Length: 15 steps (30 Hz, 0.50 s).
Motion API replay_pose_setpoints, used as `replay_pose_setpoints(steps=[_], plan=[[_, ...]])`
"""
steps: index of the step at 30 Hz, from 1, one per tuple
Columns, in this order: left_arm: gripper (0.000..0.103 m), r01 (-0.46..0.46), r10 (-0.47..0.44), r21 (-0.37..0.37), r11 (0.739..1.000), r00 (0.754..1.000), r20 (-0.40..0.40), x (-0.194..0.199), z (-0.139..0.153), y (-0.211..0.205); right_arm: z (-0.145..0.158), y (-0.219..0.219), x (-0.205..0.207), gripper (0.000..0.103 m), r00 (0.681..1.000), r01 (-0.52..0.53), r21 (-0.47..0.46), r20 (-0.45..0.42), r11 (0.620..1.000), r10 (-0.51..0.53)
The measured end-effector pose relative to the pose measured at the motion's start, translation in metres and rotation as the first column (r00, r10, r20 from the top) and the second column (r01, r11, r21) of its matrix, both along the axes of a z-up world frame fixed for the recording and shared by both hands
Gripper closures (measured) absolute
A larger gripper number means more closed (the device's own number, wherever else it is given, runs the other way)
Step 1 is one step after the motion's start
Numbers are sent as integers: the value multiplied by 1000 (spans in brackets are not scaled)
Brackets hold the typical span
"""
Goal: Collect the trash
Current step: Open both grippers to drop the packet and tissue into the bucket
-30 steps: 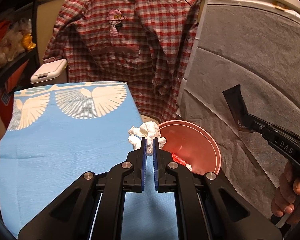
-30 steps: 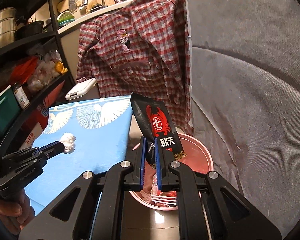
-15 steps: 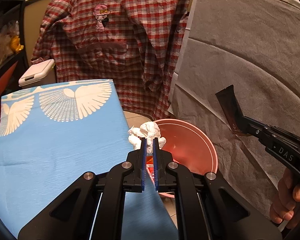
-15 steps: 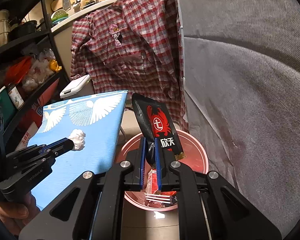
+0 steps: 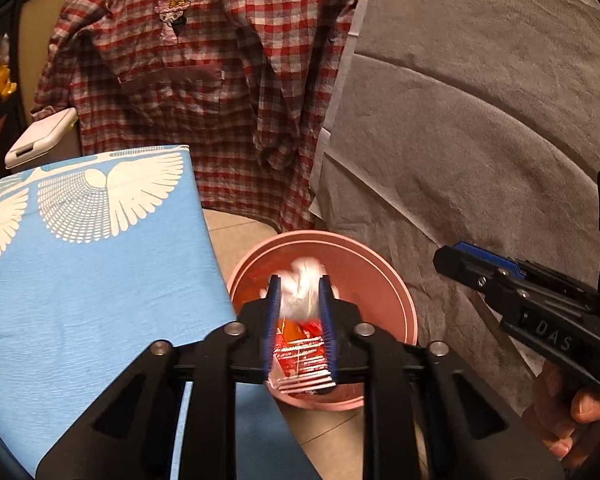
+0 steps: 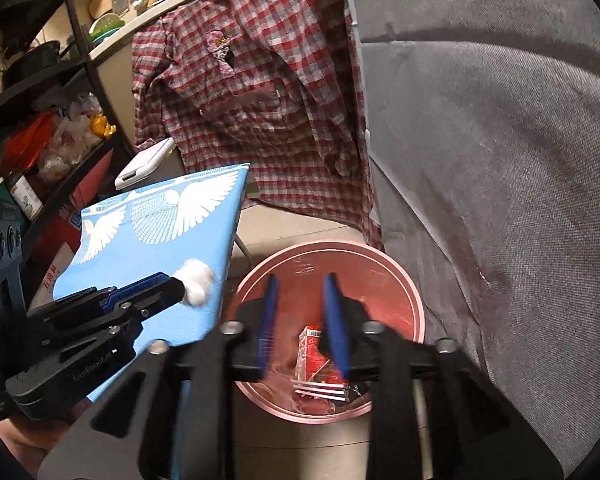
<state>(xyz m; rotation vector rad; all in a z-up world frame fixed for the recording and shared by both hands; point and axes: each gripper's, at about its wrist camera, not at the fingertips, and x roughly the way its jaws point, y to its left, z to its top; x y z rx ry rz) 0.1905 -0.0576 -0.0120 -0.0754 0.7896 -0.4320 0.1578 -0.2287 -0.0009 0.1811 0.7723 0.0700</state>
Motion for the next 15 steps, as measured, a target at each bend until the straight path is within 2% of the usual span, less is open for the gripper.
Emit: replay_pose_setpoints(steps=[6,11,15], plan=[[83,-5,5,-2,1000,1000,6,-3,4,7,1,-4,-1,72,1000,10,4,6,1000,-10],[83,-21,21,2,1000,999,40,-18,18,22,9,-3,-13,71,999,10,-9,34,1000,-10],[83,-48,48,0,999,997,69,-36,30,39,21,2,-34,62,998,2,-44,70,999,1]])
